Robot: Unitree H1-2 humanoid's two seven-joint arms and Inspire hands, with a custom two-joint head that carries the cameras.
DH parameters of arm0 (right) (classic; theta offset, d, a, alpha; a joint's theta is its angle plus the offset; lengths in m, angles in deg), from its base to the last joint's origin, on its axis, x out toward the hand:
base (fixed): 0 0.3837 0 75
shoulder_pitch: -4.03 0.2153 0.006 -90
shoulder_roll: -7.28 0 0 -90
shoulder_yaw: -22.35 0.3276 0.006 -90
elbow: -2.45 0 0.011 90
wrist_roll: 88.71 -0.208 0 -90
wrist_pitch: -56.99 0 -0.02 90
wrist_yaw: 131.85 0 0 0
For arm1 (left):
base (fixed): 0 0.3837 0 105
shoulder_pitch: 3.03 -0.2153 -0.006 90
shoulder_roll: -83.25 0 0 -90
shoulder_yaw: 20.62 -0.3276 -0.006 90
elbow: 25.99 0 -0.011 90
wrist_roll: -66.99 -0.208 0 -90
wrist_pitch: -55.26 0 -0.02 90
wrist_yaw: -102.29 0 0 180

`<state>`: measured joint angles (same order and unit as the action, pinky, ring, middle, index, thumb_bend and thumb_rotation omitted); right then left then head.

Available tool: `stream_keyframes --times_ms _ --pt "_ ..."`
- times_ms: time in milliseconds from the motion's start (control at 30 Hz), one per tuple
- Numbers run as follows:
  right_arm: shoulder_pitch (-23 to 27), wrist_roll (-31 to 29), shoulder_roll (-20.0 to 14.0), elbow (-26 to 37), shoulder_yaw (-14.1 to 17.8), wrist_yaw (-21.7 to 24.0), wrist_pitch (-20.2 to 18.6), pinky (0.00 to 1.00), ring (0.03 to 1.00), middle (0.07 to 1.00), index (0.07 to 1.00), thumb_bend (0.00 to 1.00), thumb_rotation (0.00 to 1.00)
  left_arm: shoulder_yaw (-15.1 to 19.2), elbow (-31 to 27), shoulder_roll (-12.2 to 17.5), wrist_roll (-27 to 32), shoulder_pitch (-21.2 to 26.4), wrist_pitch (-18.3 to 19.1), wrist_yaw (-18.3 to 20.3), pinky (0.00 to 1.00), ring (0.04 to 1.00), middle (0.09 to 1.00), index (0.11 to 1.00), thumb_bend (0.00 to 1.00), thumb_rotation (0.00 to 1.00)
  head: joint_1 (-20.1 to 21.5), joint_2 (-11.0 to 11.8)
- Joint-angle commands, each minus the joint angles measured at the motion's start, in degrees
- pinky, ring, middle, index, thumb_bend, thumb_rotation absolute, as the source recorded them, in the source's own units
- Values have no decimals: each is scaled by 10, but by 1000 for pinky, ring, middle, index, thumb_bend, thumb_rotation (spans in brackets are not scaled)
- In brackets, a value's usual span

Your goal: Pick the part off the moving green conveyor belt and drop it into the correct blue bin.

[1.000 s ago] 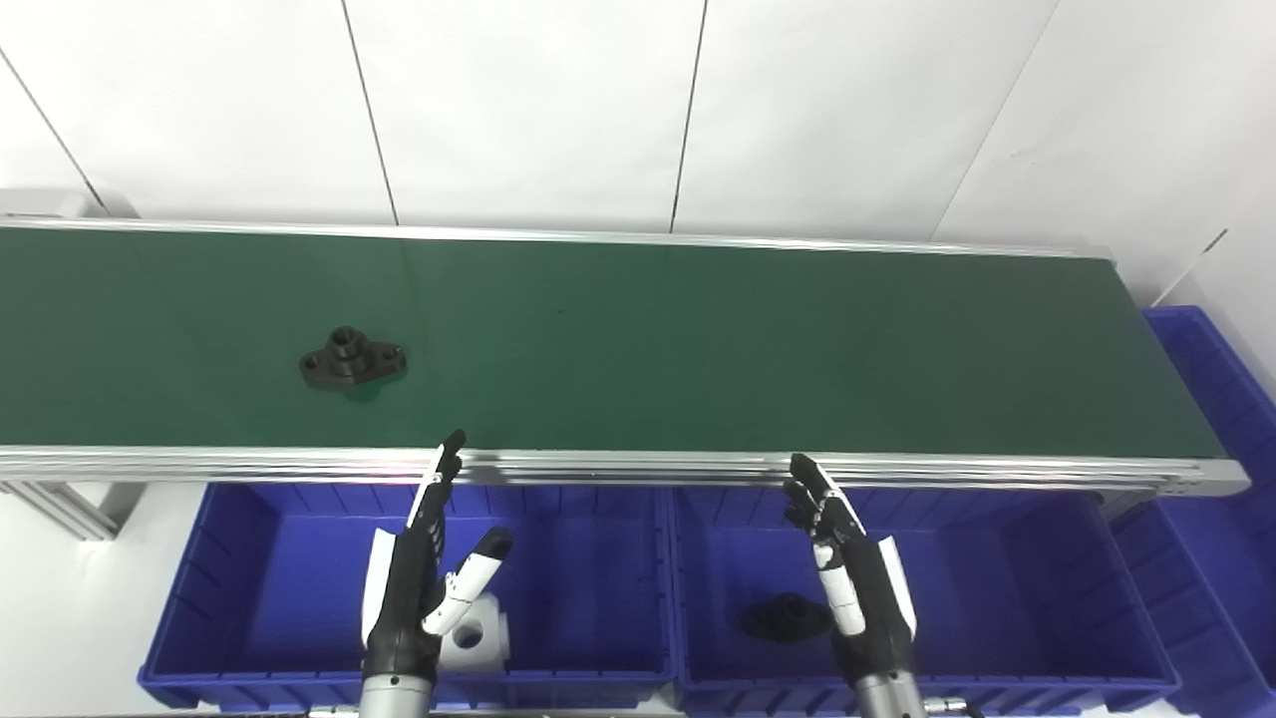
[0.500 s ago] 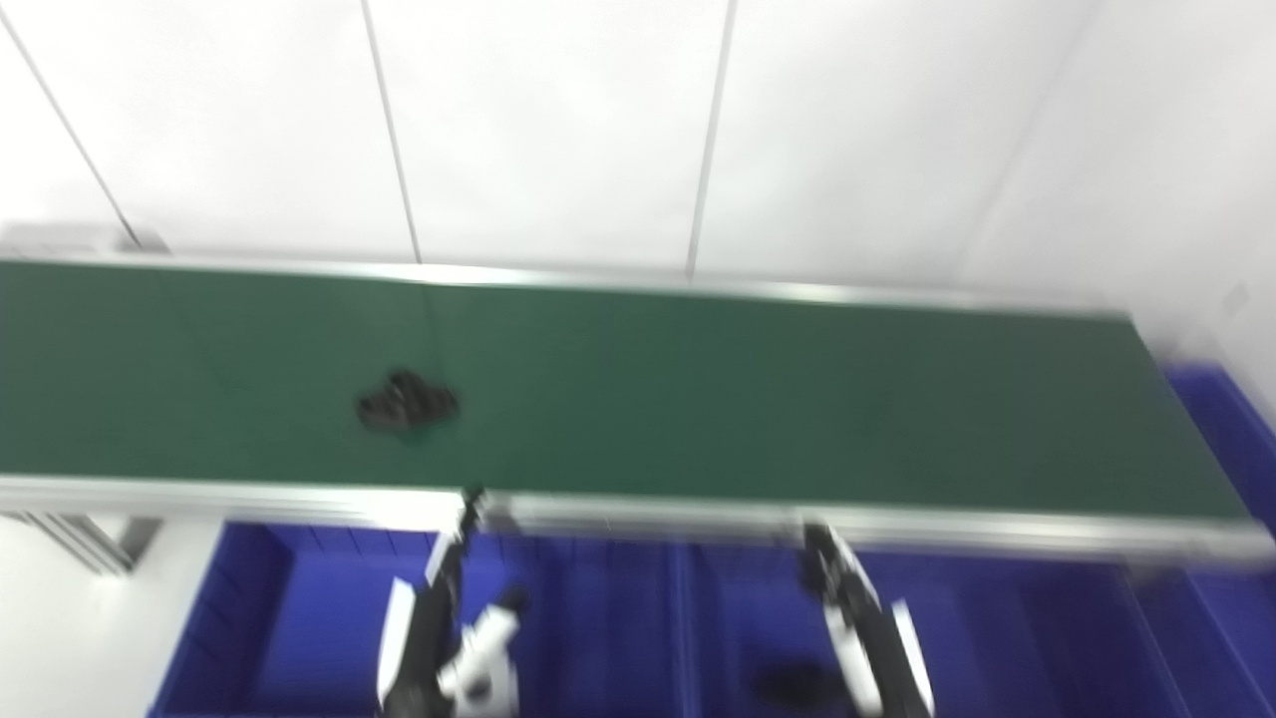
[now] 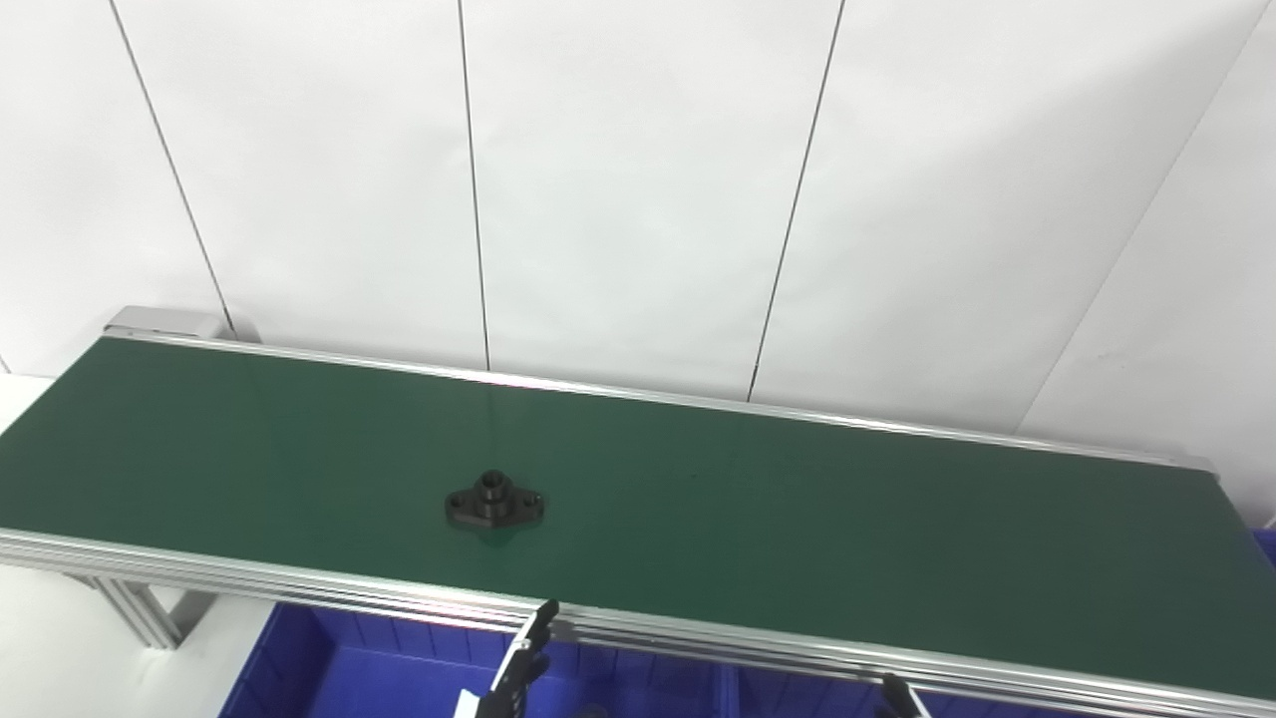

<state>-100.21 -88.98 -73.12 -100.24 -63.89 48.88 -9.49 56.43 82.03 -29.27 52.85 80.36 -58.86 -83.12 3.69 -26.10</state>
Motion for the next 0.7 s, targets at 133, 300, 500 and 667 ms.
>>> stream_keyframes --times_ms 133,300,500,667 --pt "-18 119 -11 101 15 -115 34 788 818 910 948 913 943 -7 -46 -14 4 -4 -3 0 943 973 980 938 628 704 2 -24" --pt "-5 175 -23 151 18 -137 22 798 817 906 937 958 876 -5 -65 -13 7 -7 14 3 950 970 981 941 631 724 14 -59" --pt "33 259 -17 185 16 -139 -26 728 792 852 880 997 764 -9 -89 -6 8 -17 31 10 965 971 984 954 634 756 14 -68" --pt "72 376 -5 203 -9 -134 -97 638 755 834 868 999 713 -8 -99 1 16 -18 45 22 978 979 995 969 653 779 24 -75"
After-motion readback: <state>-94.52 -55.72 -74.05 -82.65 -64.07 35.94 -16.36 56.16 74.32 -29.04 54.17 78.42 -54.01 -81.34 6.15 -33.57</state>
